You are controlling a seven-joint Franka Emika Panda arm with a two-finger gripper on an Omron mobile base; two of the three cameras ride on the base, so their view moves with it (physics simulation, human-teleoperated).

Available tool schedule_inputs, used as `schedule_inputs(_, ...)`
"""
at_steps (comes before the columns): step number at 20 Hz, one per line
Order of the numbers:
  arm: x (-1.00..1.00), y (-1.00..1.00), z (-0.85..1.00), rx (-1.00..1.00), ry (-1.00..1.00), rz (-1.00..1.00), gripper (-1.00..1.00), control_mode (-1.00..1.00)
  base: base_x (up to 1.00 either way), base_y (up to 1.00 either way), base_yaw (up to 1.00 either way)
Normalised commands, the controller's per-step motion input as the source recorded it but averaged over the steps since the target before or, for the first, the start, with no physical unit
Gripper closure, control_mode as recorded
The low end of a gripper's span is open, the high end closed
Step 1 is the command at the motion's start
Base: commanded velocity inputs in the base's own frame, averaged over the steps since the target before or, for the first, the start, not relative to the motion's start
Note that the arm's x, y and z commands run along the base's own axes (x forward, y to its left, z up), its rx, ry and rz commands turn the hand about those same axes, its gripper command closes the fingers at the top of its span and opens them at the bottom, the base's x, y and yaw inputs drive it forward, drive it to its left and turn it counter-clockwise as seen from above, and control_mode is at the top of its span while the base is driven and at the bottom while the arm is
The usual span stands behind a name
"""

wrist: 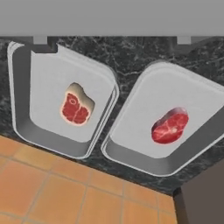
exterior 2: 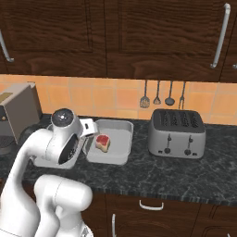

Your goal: Place one avocado and one steak in each tupperware on the nearby counter, to pack two identical lunches.

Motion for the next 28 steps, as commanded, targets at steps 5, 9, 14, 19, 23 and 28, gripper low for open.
schedule_inputs(5, -0.81, 0.27, 0.17, -0.02, -0.12, 0.0, -1.0, -1.0, 0.0, 0.0, 0.0)
schedule_inputs(9, -0.25, 0.0, 0.0, 0.0, -0.04, 0.0, -1.0, 1.0, -0.75, -0.06, -0.01)
schedule_inputs(14, 0.0, 0.0, 0.0, 0.0, 0.0, 0.0, -1.0, 1.0, -0.29, -0.86, -0.07)
schedule_inputs(19, 0.0, 0.0, 0.0, 0.0, 0.0, 0.0, -1.0, 1.0, 0.12, -1.0, 0.0)
schedule_inputs(23, 0.0, 0.0, 0.0, 0.0, 0.0, 0.0, -1.0, 1.0, 0.07, -1.0, 0.06)
schedule_inputs(28, 0.0, 0.0, 0.0, 0.0, 0.0, 0.0, -1.0, 1.0, -0.34, -0.99, 0.11)
